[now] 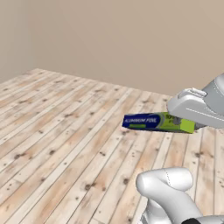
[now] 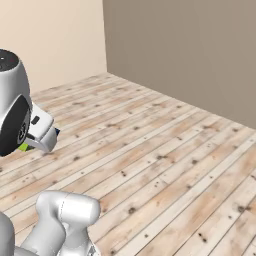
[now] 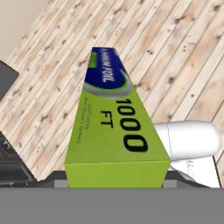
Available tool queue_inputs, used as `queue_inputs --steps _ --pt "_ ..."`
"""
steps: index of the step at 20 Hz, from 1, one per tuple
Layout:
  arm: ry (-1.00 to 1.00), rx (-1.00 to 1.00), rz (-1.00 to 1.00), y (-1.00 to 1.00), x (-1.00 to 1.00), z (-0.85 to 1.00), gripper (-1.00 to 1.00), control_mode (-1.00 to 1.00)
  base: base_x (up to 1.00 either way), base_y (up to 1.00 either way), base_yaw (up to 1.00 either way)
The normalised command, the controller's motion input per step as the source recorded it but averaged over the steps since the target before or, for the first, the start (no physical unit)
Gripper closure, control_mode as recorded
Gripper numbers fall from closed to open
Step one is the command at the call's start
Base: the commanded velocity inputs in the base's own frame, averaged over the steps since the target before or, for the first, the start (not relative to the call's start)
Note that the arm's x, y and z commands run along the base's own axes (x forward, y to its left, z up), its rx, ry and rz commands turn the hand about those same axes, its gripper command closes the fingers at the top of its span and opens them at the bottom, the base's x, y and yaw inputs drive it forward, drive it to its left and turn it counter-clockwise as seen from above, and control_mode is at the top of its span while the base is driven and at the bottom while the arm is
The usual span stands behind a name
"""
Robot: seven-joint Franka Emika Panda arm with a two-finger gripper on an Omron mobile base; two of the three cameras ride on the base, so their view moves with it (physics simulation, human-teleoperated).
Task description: Retrieve the tupperware and aluminum foil from the cabinet and place them on the dining counter near the plate with steaks to prepare for storing leftovers.
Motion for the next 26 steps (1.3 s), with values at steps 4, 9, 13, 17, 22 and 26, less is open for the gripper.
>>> queue_inputs --steps 4,9,13,17,22,26 --pt "0.0 0.0 0.0 0.0 0.0 0.0 1.0 1.0 0.0 0.0 -0.91" --pt "0.0 0.0 0.0 0.0 0.0 0.0 1.0 1.0 0.0 0.0 -0.9" --pt "0.0 0.0 0.0 0.0 0.0 0.0 1.0 1.0 0.21 0.17 -0.82" --pt "0.0 0.0 0.0 0.0 0.0 0.0 1.0 1.0 0.71 0.62 -0.64" --pt "0.0 0.0 0.0 0.0 0.0 0.0 1.0 1.0 0.97 0.78 -0.52" --pt "0.0 0.0 0.0 0.0 0.0 0.0 1.0 1.0 1.0 0.82 -0.48"
